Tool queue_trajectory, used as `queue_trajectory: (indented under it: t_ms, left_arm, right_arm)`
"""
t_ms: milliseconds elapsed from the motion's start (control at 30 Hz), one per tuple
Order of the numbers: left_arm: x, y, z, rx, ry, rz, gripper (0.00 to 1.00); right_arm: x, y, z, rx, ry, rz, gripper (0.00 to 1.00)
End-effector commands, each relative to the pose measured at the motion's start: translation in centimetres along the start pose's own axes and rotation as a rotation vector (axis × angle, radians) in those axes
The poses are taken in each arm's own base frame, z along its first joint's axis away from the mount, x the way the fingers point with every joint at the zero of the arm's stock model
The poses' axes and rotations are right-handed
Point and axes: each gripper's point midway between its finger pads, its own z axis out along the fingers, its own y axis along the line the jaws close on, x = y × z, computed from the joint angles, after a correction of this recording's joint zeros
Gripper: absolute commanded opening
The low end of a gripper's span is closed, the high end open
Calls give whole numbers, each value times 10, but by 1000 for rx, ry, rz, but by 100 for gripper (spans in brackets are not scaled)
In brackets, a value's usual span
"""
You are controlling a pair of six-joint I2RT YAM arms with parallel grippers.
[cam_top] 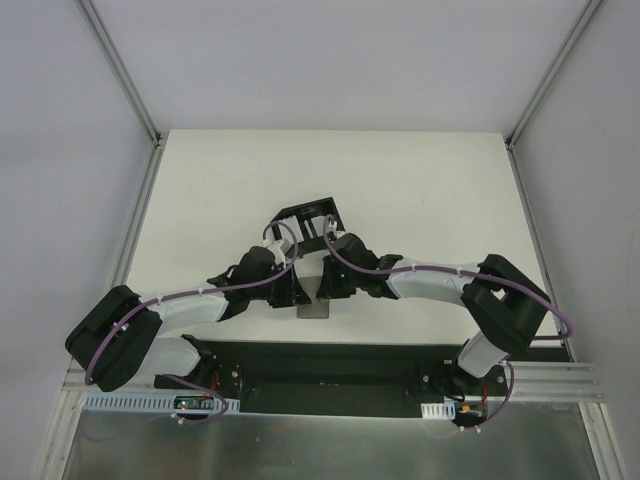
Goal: Put the credit cards into the card holder
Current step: Close the card holder at the center of the board.
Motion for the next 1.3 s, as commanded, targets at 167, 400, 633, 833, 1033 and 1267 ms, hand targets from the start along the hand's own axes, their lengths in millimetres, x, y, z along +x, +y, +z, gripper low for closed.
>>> queue_trajectory:
  t_ms: [167, 400, 633, 833, 1033, 1267]
  left_arm:
    - [-2, 10, -8, -85, -21, 38, 43]
    - [-23, 25, -17, -220, -99, 70, 55]
    - [-20, 36, -2, -281, -49, 1, 54]
    - [-12, 44, 6, -308, -2, -9, 45]
    - [7, 55, 7, -325, 37, -21, 36]
    - [15, 68, 4, -363, 28, -49, 36]
  right_arm:
    - [13, -15, 15, 85, 81, 5, 8]
    - [15, -26, 13, 122, 90, 9, 9]
    - [10, -17, 12, 73, 74, 3, 12]
    - [0, 0, 9, 7, 34, 20, 17]
    - [-10, 5, 7, -10, 0, 34, 22]
    - [-16, 17, -3, -85, -55, 40, 32]
